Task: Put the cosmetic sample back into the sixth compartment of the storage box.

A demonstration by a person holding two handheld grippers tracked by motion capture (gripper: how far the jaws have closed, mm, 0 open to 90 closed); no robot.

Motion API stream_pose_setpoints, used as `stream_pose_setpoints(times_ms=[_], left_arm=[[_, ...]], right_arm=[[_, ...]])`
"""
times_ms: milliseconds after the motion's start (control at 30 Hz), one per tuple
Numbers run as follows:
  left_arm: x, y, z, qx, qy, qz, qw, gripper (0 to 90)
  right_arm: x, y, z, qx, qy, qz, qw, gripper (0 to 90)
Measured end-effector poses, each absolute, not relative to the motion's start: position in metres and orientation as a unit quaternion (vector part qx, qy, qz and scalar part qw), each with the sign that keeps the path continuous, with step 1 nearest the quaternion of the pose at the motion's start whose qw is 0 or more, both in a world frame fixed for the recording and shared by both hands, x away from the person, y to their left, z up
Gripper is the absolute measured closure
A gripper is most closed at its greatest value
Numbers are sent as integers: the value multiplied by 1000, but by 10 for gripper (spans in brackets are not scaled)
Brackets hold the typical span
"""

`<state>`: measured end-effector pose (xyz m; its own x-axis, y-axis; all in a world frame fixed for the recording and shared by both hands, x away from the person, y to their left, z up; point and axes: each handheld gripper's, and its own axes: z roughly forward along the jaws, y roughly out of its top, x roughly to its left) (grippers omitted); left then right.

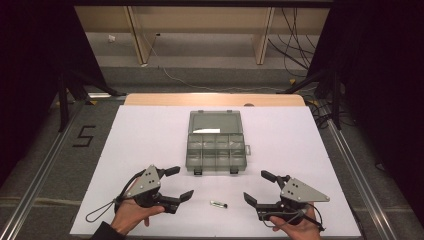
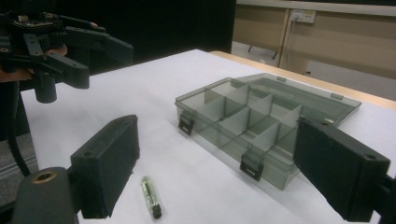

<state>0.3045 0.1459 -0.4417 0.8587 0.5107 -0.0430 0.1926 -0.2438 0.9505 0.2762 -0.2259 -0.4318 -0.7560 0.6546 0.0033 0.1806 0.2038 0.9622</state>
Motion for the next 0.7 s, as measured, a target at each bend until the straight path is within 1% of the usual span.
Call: stream_pose_setpoints(times_ms=[100, 200, 300, 333, 367, 400, 433, 533, 700], left_arm=[[306, 140, -441, 790, 214, 136, 558, 168], [307, 136, -441, 796, 211, 125, 553, 168], [308, 132, -440, 803, 207, 122, 546, 168], [309, 131, -440, 807, 199, 127, 541, 168], [308, 130, -440, 807, 206, 122, 539, 169], [311, 130, -439, 814, 193, 128, 532, 171], [310, 128, -439, 814, 197, 125, 532, 172], [311, 126, -437, 820, 190, 128, 524, 174], [314, 120, -432, 837, 175, 127, 502, 175]], right_arm=[[277, -226, -432, 278, 742, 571, 215, 158], [275, -226, -431, 284, 745, 567, 206, 158], [277, -226, -432, 279, 743, 570, 214, 158], [276, -226, -432, 284, 744, 568, 208, 158], [276, -226, -432, 280, 743, 569, 214, 158], [276, -226, -432, 280, 743, 569, 214, 158], [277, -226, -432, 280, 743, 569, 215, 158], [275, -226, -431, 284, 745, 567, 207, 158], [277, -226, -432, 279, 743, 570, 214, 158]])
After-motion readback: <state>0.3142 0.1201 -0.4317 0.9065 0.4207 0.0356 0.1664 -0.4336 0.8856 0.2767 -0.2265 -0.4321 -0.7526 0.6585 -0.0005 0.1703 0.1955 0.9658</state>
